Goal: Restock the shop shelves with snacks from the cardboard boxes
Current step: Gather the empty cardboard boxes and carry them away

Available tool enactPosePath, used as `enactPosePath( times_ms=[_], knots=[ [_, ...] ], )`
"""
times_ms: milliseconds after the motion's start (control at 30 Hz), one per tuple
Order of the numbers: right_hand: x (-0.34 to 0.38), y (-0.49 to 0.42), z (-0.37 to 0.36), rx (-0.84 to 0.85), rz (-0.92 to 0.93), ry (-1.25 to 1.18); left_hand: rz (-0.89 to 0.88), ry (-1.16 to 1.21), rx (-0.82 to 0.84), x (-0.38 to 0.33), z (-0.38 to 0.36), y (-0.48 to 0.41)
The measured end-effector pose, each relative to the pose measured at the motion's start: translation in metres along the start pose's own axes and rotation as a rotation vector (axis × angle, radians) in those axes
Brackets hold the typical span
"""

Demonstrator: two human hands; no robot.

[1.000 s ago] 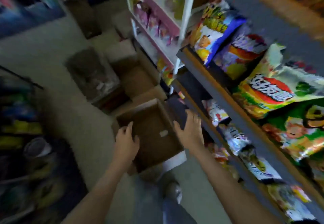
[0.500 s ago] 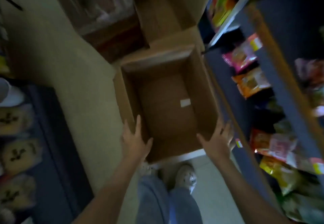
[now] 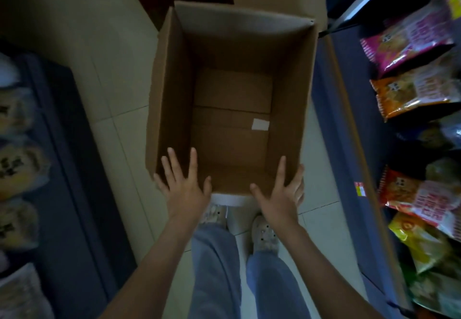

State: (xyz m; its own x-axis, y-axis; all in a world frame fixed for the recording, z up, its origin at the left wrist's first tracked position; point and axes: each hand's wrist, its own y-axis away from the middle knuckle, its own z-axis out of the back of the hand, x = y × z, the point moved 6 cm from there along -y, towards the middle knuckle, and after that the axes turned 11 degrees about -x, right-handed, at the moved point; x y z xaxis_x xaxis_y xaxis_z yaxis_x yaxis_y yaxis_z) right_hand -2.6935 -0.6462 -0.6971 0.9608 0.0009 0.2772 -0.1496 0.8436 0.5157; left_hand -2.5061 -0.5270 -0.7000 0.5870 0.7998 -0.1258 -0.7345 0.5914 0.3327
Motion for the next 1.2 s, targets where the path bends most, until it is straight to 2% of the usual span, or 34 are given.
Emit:
enactPosePath(
  times_ms=[133, 233, 367, 467, 567, 633, 800, 900, 1033, 1200],
  knots=[
    [0.011, 0.008, -0.005, 0.003, 0.113, -0.238, 0.064, 0.103, 0.022, 0.012, -0.008, 0.019],
    [0.000, 0.004, -0.003, -0.020, 0.095, -0.332, 0.096, 0.128, 0.002, 0.013, -0.008, 0.025],
    [-0.016, 0.001, -0.015, 0.049, -0.007, -0.361, -0.127, 0.012, 0.112, -0.020, -0.019, 0.039],
    [-0.016, 0.002, -0.021, 0.128, -0.015, -0.409, -0.206, -0.042, 0.146, -0.025, -0.028, 0.048],
    [-0.016, 0.007, -0.025, 0.222, -0.001, -0.359, -0.220, -0.130, 0.137, -0.019, -0.024, 0.058],
    [-0.012, 0.013, -0.025, 0.236, 0.014, -0.344, -0.243, -0.170, 0.224, -0.015, -0.021, 0.070],
    [0.022, 0.025, -0.026, 0.258, 0.167, -0.222, -0.245, -0.208, 0.299, 0.012, -0.024, 0.079],
    [0.056, 0.024, -0.032, 0.343, 0.321, -0.110, -0.227, -0.254, 0.222, 0.024, -0.017, 0.066],
    [0.104, 0.022, -0.024, 0.334, 0.587, 0.201, -0.114, -0.291, 0.190, 0.044, 0.003, 0.043],
    [0.150, 0.023, 0.014, 0.242, 0.646, 0.291, -0.053, -0.311, 0.128, 0.046, 0.044, -0.008]
  ],
)
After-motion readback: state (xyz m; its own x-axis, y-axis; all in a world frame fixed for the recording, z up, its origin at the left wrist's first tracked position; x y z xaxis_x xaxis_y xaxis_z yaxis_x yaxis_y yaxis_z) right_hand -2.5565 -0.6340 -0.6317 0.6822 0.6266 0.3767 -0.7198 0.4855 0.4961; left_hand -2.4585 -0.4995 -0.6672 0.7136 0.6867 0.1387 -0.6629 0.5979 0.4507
